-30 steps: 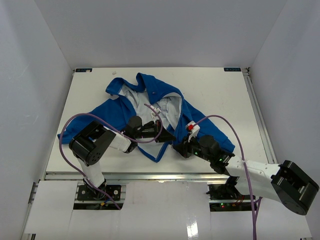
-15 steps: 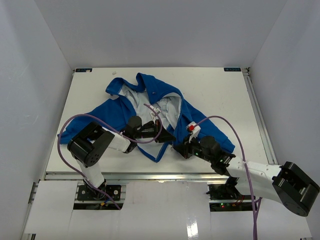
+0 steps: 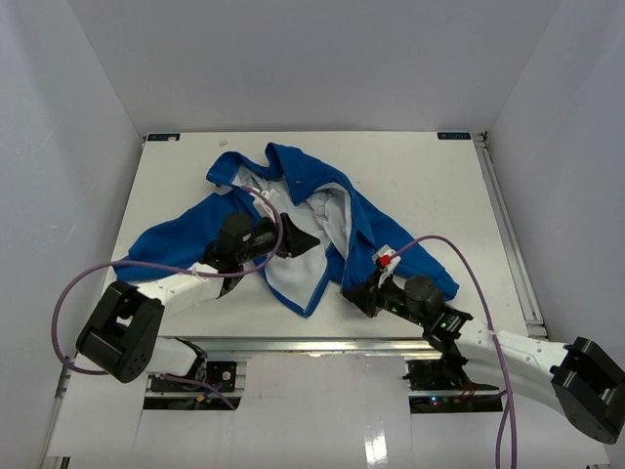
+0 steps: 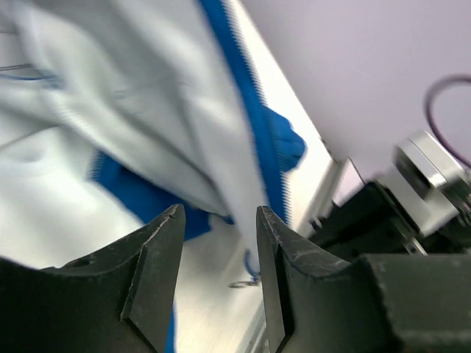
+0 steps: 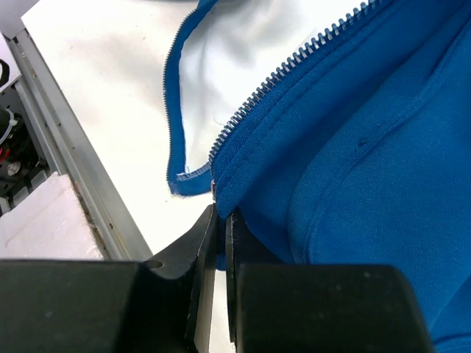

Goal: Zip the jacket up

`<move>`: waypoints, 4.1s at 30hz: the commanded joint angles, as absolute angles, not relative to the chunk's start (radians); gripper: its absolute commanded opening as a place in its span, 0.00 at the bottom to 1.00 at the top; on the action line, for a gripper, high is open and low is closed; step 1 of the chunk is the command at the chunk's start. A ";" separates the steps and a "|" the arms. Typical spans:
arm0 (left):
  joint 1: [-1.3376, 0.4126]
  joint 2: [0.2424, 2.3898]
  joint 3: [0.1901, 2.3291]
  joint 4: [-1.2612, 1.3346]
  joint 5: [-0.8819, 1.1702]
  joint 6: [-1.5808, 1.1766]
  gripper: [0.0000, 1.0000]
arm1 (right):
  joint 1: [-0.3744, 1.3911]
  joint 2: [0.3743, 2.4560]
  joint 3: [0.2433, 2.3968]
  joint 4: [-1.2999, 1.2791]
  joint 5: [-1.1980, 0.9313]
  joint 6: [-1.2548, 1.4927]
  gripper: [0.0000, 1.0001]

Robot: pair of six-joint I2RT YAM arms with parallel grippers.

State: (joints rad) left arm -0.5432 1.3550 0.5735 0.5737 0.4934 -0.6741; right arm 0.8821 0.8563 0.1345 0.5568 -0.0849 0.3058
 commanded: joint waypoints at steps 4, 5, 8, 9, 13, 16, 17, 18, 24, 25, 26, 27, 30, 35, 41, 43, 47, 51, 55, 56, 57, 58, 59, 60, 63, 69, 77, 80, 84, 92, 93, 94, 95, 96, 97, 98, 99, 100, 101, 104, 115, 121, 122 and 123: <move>-0.345 1.257 0.549 0.266 0.231 -0.729 0.59 | 0.887 0.867 0.187 0.613 -0.144 0.314 0.08; -0.330 1.252 0.549 0.244 0.192 -0.721 0.60 | 0.887 0.868 0.185 0.614 -0.142 0.315 0.08; -0.289 1.264 0.567 0.204 0.108 -0.715 0.61 | 0.886 0.864 0.178 0.620 -0.140 0.314 0.08; -0.274 1.279 0.575 0.201 0.112 -0.720 0.62 | 0.885 0.863 0.178 0.621 -0.140 0.314 0.08; -0.218 1.329 0.619 0.179 0.155 -0.755 0.62 | 0.885 0.850 0.172 0.624 -0.142 0.313 0.08; -0.214 1.319 0.609 0.156 0.192 -0.746 0.60 | 0.886 0.839 0.167 0.617 -0.133 0.311 0.08; -0.215 1.299 0.582 0.151 0.199 -0.745 0.60 | 0.886 0.834 0.163 0.616 -0.127 0.312 0.08; -0.215 1.271 0.540 0.149 0.199 -0.745 0.59 | 0.885 0.827 0.159 0.616 -0.120 0.313 0.08; -0.249 1.070 0.407 0.081 0.239 -0.723 0.60 | 0.883 0.810 0.141 0.618 -0.117 0.318 0.08; -0.257 1.046 0.397 0.055 0.245 -0.711 0.60 | 0.883 0.805 0.141 0.615 -0.118 0.319 0.08; -0.264 1.022 0.384 0.033 0.251 -0.701 0.59 | 0.882 0.800 0.140 0.613 -0.119 0.321 0.08; -0.266 0.995 0.360 0.028 0.256 -0.702 0.59 | 0.882 0.795 0.138 0.611 -0.115 0.324 0.08; -0.268 0.900 0.273 0.040 0.253 -0.727 0.59 | 0.882 0.782 0.127 0.608 -0.103 0.333 0.08; -0.272 0.918 0.248 0.082 0.278 -0.742 0.60 | 0.882 0.757 0.126 0.589 -0.104 0.341 0.08; -0.293 1.017 0.273 0.158 0.302 -0.755 0.60 | 0.882 0.736 0.120 0.582 -0.095 0.340 0.08; -0.302 1.018 0.264 0.200 0.297 -0.766 0.61 | 0.883 0.745 0.121 0.583 -0.096 0.336 0.08; -0.329 1.050 0.272 0.228 0.286 -0.783 0.61 | 0.882 0.762 0.118 0.586 -0.087 0.334 0.08; -0.354 1.109 0.283 0.243 0.261 -0.791 0.60 | 0.882 0.759 0.117 0.589 -0.089 0.333 0.08; -0.359 1.111 0.281 0.223 0.219 -0.795 0.37 | 0.882 0.743 0.115 0.578 -0.083 0.334 0.08; -0.359 1.084 0.286 0.179 0.199 -0.797 0.23 | 0.883 0.735 0.117 0.574 -0.081 0.334 0.08; -0.359 1.053 0.296 0.141 0.168 -0.795 0.15 | 0.883 0.732 0.118 0.571 -0.081 0.334 0.08; -0.359 1.025 0.311 0.094 0.132 -0.791 0.08 | 0.882 0.729 0.119 0.568 -0.082 0.334 0.08; -0.359 0.998 0.334 0.036 0.087 -0.785 0.03 | 0.883 0.727 0.123 0.566 -0.085 0.334 0.08; -0.359 0.938 0.356 0.004 0.054 -0.782 0.00 | 0.882 0.727 0.124 0.565 -0.088 0.335 0.08; -0.358 0.909 0.462 -0.110 -0.010 -0.750 0.00 | 0.882 0.755 0.116 0.613 -0.114 0.356 0.08; -0.358 1.128 0.640 -0.109 0.068 -0.721 0.00 | 0.884 0.870 0.100 0.719 -0.123 0.395 0.08; -0.406 1.448 0.831 0.031 0.196 -0.719 0.09 | 0.884 0.959 0.107 0.773 -0.108 0.386 0.08; -0.422 1.570 0.932 0.037 0.250 -0.713 0.19 | 0.884 0.999 0.110 0.799 -0.105 0.384 0.08; -0.426 1.691 1.041 0.028 0.299 -0.703 0.31 | 0.884 1.066 0.119 0.836 -0.114 0.386 0.08; -0.426 1.750 1.164 -0.026 0.381 -0.675 0.49 | 0.885 1.134 0.139 0.852 -0.107 0.383 0.08; -0.426 1.755 1.168 -0.022 0.417 -0.672 0.50 | 0.885 1.139 0.140 0.855 -0.104 0.383 0.08; -0.426 1.762 1.177 -0.022 0.454 -0.662 0.51 | 0.887 1.140 0.143 0.856 -0.104 0.381 0.08; -0.426 1.771 1.181 -0.024 0.516 -0.639 0.51 | 0.887 1.140 0.144 0.856 -0.104 0.383 0.08; -0.426 1.772 1.181 -0.031 0.534 -0.619 0.51 | 0.885 1.140 0.146 0.853 -0.106 0.382 0.08; -0.426 1.766 1.176 -0.045 0.535 -0.596 0.51 | 0.886 1.137 0.147 0.853 -0.109 0.385 0.08; -0.426 1.747 1.159 -0.074 0.511 -0.568 0.52 | 0.887 1.131 0.150 0.848 -0.113 0.385 0.08; -0.426 1.722 1.144 -0.095 0.487 -0.540 0.54 | 0.886 1.123 0.152 0.842 -0.115 0.385 0.08; -0.426 1.693 1.131 -0.105 0.465 -0.511 0.56 | 0.885 1.113 0.153 0.836 -0.116 0.386 0.08; -0.426 1.670 1.109 -0.112 0.447 -0.482 0.57 | 0.885 1.103 0.153 0.831 -0.117 0.387 0.08; -0.426 1.579 1.027 -0.101 0.413 -0.430 0.61 | 0.885 1.075 0.149 0.809 -0.111 0.387 0.08; -0.426 1.370 0.787 -0.155 0.147 -0.448 0.66 | 0.887 0.985 0.155 0.721 -0.100 0.379 0.08; -0.426 1.233 0.673 -0.157 0.100 -0.478 0.66 | 0.885 0.927 0.150 0.688 -0.094 0.376 0.08; -0.426 1.199 0.645 -0.146 0.105 -0.491 0.66 | 0.885 0.923 0.149 0.683 -0.094 0.377 0.08; -0.426 1.181 0.621 -0.134 0.109 -0.496 0.66 | 0.886 0.919 0.149 0.683 -0.092 0.377 0.08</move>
State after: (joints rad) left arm -0.4255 1.2879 0.6833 -0.1612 0.1430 -0.4640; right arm 0.8802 0.9444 0.1173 0.6848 -0.1033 0.3847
